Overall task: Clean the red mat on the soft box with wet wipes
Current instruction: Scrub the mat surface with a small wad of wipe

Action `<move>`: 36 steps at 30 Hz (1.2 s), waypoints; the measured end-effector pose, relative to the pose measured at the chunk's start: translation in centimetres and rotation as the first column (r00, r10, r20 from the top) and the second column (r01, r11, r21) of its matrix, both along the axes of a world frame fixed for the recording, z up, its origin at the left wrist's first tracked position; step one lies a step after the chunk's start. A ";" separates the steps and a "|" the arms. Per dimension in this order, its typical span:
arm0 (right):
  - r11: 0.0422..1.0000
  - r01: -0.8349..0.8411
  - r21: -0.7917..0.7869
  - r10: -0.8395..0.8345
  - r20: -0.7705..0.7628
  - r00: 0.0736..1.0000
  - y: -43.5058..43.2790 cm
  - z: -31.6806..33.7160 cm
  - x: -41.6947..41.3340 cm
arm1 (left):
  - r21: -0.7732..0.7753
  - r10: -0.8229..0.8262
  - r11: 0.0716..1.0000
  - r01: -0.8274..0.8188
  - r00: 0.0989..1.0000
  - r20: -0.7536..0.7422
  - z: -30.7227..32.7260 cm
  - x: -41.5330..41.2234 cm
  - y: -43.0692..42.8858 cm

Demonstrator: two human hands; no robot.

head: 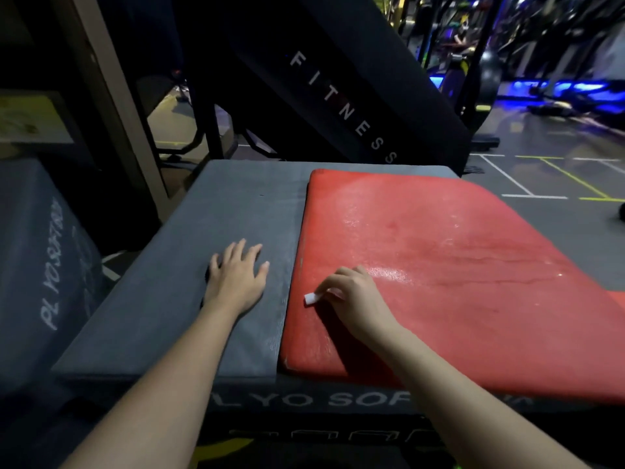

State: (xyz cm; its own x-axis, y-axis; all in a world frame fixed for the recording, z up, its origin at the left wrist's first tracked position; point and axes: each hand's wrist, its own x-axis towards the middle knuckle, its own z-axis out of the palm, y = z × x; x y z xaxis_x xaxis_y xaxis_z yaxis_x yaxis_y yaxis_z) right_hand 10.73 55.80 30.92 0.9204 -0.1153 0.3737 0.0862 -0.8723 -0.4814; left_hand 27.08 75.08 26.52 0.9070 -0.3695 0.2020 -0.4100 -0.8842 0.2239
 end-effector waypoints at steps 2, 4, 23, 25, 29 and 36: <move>1.000 0.018 0.008 -0.018 0.018 1.000 -0.4 -0.1 2.7 | 0.005 -0.020 1.000 0.020 0.999 -0.027 -0.2 0.3 -0.1; 0.999 0.035 -0.020 -0.034 0.014 0.999 -1.3 -0.1 5.9 | -0.001 -0.031 1.000 0.031 0.999 -0.022 -0.4 0.4 -0.2; 0.997 0.024 0.076 -0.022 -0.032 0.999 -2.7 0.0 4.0 | 0.006 -0.012 1.000 0.012 0.999 -0.044 -0.5 0.8 -0.1; 0.996 -0.005 0.087 0.008 -0.029 1.000 -2.6 0.0 2.4 | 0.014 -0.003 1.000 0.004 0.999 -0.040 -0.2 0.7 -0.2; 0.993 0.000 0.117 0.003 -0.029 1.000 -2.4 0.0 1.9 | 0.096 0.036 0.995 -0.027 0.994 -0.100 1.9 1.1 -1.0; 0.962 0.105 0.252 -0.086 -0.083 0.993 -2.4 0.1 2.7 | -0.061 0.051 0.996 -0.060 0.989 -0.137 6.3 6.3 -9.0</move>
State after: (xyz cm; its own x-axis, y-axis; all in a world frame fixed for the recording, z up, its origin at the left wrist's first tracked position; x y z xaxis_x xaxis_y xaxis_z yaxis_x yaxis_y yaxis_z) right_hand 13.45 53.37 30.99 0.9233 -0.2870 0.2552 -0.0335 -0.7221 -0.6910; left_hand 33.37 66.12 32.79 0.9463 -0.3080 0.0982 -0.3229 -0.8863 0.3318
